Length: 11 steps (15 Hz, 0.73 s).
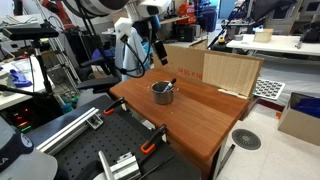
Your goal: Put the marker in the pot
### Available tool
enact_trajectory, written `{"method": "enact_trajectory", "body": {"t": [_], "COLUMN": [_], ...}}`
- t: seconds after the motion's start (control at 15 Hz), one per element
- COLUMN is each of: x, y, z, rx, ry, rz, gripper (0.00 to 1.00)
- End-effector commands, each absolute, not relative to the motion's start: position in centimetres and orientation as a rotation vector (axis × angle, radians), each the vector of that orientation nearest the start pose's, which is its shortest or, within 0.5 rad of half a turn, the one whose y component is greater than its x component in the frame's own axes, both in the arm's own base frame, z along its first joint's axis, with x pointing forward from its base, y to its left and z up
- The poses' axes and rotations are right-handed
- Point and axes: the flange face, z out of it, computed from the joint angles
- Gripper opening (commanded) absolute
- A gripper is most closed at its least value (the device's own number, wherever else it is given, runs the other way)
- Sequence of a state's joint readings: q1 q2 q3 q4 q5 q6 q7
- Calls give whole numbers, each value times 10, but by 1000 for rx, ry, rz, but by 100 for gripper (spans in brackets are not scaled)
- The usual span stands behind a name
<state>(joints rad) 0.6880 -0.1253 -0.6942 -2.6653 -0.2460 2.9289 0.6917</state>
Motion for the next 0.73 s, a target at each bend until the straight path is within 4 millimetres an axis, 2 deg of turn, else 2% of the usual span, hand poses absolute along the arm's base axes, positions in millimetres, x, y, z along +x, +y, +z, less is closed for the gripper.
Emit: {"method": "enact_trajectory", "body": {"t": [0.0,0.67], "x": [445,443], "y": [17,17], "z": [309,307], "rx": [-2899,-2902], "ry": [705,704], "rz": [-521,-511], "gripper": [100,100]}}
